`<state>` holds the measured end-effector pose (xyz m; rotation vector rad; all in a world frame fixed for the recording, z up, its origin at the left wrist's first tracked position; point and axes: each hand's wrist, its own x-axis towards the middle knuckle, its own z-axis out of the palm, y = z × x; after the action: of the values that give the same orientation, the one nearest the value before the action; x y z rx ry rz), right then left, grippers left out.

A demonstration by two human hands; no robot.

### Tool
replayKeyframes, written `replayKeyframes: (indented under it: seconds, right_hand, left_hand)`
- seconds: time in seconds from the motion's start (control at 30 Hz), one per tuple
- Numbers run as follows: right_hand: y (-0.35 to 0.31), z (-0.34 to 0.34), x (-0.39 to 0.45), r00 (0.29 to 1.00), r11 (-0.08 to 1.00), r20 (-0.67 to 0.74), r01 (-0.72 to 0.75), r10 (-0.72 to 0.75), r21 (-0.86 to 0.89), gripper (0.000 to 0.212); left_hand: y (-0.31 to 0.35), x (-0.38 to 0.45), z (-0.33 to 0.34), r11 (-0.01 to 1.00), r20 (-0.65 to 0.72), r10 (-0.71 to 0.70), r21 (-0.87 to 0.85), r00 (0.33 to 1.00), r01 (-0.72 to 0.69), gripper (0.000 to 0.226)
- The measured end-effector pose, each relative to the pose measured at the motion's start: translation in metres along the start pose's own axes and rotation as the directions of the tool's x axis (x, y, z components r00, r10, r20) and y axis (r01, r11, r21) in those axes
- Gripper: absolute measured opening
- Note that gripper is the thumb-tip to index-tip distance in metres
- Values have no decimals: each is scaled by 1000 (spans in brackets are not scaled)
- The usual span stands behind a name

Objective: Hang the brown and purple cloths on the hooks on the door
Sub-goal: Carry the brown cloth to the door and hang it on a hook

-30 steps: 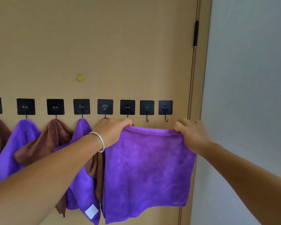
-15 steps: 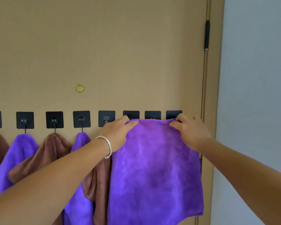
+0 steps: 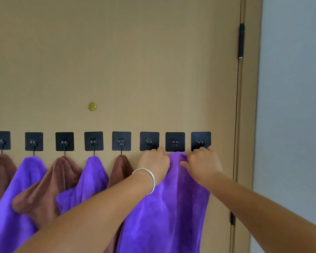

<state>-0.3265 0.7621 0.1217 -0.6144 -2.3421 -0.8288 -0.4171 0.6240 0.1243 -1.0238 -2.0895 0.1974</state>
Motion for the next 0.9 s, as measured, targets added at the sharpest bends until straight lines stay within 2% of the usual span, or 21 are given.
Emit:
replayKeyframes:
  seconds: [0.1,0.23,0.33,0.4,0.5,0.6,0.67,0.73,0.8,0.83,0.9]
  right_hand:
    - [-8,7,-4,999,1000,-30,21,-22,-23,47]
    - [-25,17,-15,997,997,33,72,-72,-12,24]
    - [-39,27,-23,993,995,66,102,-102,1,19]
    - [-42,33,-26,990,991,67,122,-126,57,17]
    - [-40,39,-32,986,980,66,144,-155,138,18]
    - [-35,49,-42,984,964,68,148,-167,221,29]
    - [-32,57,-51,986,946,54,135,-158,296,32]
    - [-29,62,-59,991,926,25,114,-132,360,32]
    - [-27,64,-66,992,914,21,104,-122,392,34]
    - [-26,64,-71,992,914,24,106,-125,391,35]
    - [-23,63,-80,992,914,39,98,-123,393,39]
  left_hand:
    - [10,-1,11,1000,47,9,-23,999,-8,22]
    - [27,-6,16,997,30,23,-79,999,-21,31]
    - [29,-12,15,998,-12,60,-7,998,-60,31]
    - [25,-17,14,996,34,87,4,996,-87,30]
    - [25,-31,16,982,147,129,-157,981,-106,30]
    - [36,-44,23,939,225,111,-344,968,-28,53]
    - [44,-46,23,898,313,127,-440,941,25,59]
    - [44,-44,18,833,394,148,-544,907,100,52]
    - [38,-42,12,855,411,140,-509,901,99,38]
    - [35,-41,9,900,374,114,-432,921,63,29]
    - [28,-40,2,959,203,43,-284,978,17,11]
